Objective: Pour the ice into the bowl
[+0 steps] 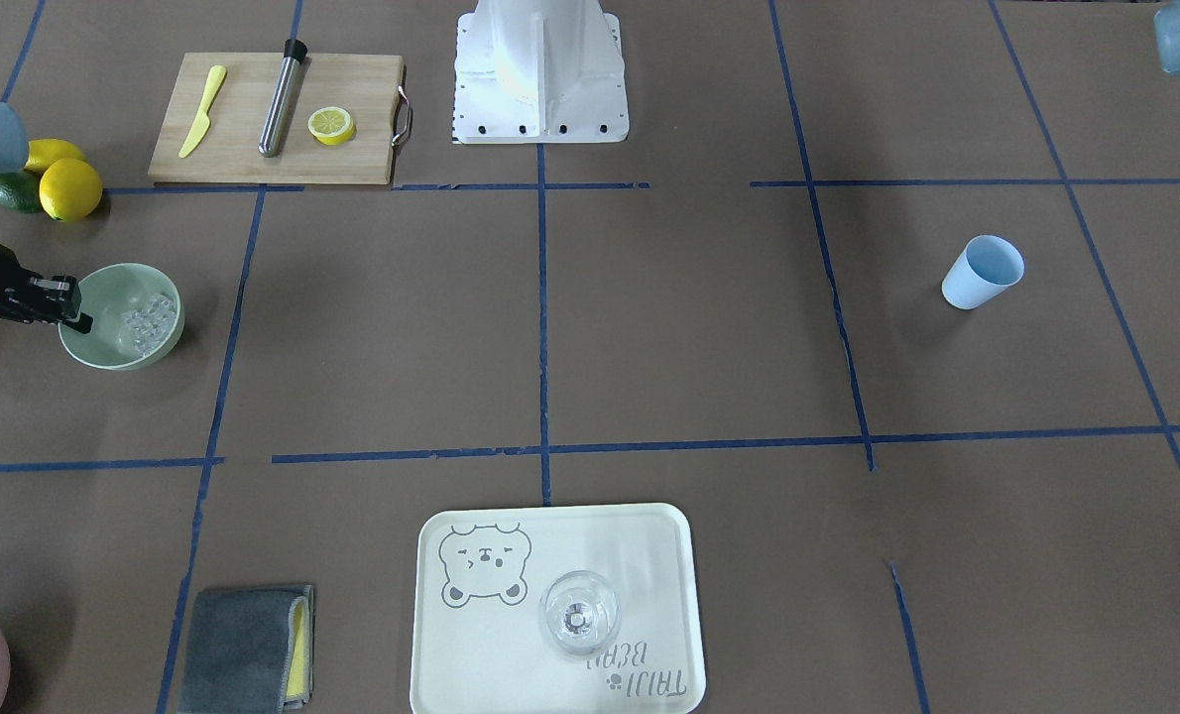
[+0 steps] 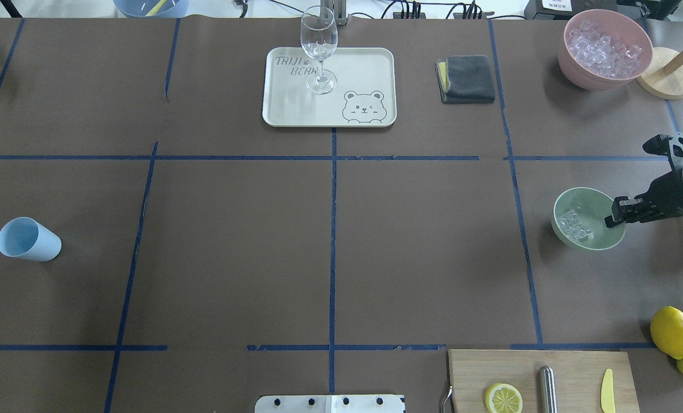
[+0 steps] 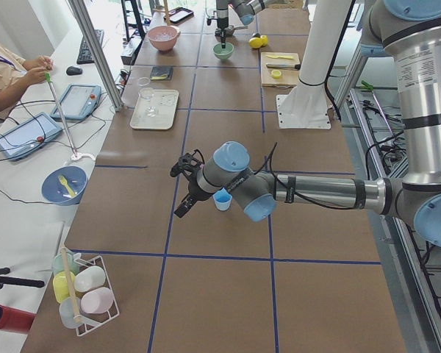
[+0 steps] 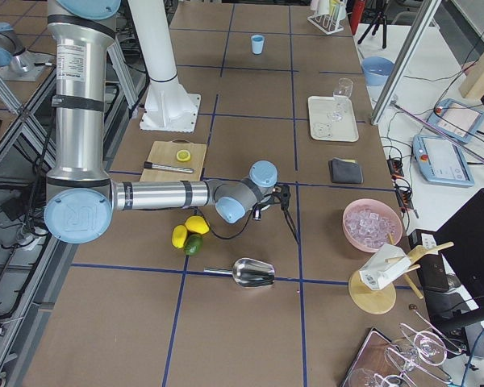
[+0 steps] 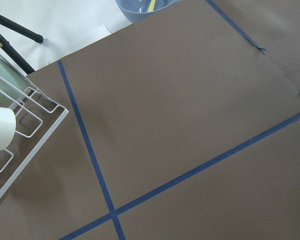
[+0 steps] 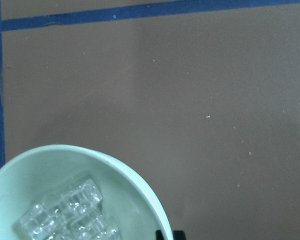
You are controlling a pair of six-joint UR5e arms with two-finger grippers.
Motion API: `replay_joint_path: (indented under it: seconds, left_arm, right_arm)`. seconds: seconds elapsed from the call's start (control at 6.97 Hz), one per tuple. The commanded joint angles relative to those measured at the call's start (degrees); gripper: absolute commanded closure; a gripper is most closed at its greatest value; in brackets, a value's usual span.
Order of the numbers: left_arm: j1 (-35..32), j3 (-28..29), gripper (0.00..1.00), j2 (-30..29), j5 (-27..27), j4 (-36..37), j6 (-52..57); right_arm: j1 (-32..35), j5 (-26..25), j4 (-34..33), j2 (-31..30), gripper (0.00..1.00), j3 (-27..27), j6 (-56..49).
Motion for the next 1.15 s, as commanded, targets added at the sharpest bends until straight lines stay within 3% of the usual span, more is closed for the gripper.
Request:
replay_joint_path:
  seconds: [0.0, 0.43, 0.72, 1.0]
  left_arm:
    - [-0.06, 0.11, 0.00, 0.00, 0.09, -0.03, 0.12]
    - [0.03, 0.29, 0.00, 0.00, 0.09, -0.03, 0.12]
    - [0.12, 1.25, 0.00, 0.00, -0.26, 0.76, 0.03]
    - [-0.23, 1.61, 0.00, -1.75, -4.71, 9.41, 0.47]
  right_arm:
    - [-0.09, -0.30, 0.11, 0.03, 0.01, 0.07, 0.10]
    - [0.78, 0.22, 2.65, -0.76, 0.00, 2.68, -0.16]
    - [7.35, 3.98, 1.96, -2.86, 0.00, 4.80, -0.86]
    - [11.40, 4.54, -0.31, -6.11, 0.00, 4.55, -11.51]
